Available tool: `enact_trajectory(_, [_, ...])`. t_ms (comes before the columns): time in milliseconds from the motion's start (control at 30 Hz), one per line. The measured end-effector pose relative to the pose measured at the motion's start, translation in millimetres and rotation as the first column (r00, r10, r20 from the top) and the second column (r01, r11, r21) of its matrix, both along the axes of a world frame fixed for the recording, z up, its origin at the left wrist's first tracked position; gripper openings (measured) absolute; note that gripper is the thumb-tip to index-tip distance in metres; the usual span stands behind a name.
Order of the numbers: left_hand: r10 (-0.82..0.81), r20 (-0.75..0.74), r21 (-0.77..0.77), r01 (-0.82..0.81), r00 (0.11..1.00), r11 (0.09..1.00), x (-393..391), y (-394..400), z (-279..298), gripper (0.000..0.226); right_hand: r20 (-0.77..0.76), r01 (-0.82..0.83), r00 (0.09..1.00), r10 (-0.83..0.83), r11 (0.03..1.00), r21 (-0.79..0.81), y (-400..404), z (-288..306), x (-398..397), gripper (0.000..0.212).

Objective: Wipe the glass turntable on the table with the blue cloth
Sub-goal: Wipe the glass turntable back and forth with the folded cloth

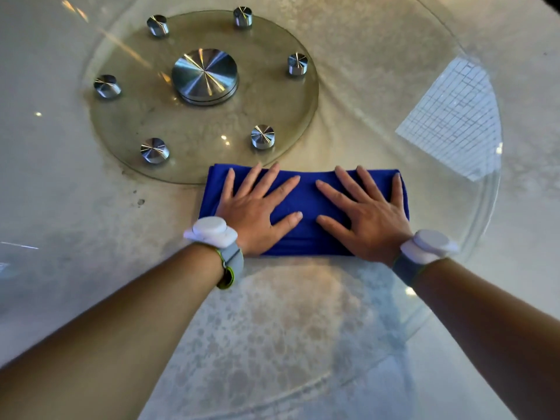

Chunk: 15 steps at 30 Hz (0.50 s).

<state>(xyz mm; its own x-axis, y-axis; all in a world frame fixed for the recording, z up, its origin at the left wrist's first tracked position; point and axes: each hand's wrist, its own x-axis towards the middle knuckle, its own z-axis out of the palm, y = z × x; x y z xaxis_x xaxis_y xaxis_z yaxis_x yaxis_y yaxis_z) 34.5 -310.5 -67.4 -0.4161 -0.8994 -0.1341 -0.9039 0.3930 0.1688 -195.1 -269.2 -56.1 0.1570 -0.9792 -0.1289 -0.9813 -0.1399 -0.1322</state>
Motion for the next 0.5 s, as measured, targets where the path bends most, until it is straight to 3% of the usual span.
enact_trajectory(500, [0.028, 0.015, -0.041, -0.028, 0.999, 0.999, -23, -156, -8, 0.073, -0.019, 0.039, 0.999, -0.040, 0.998, -0.057, -142, -10, -25, 0.066])
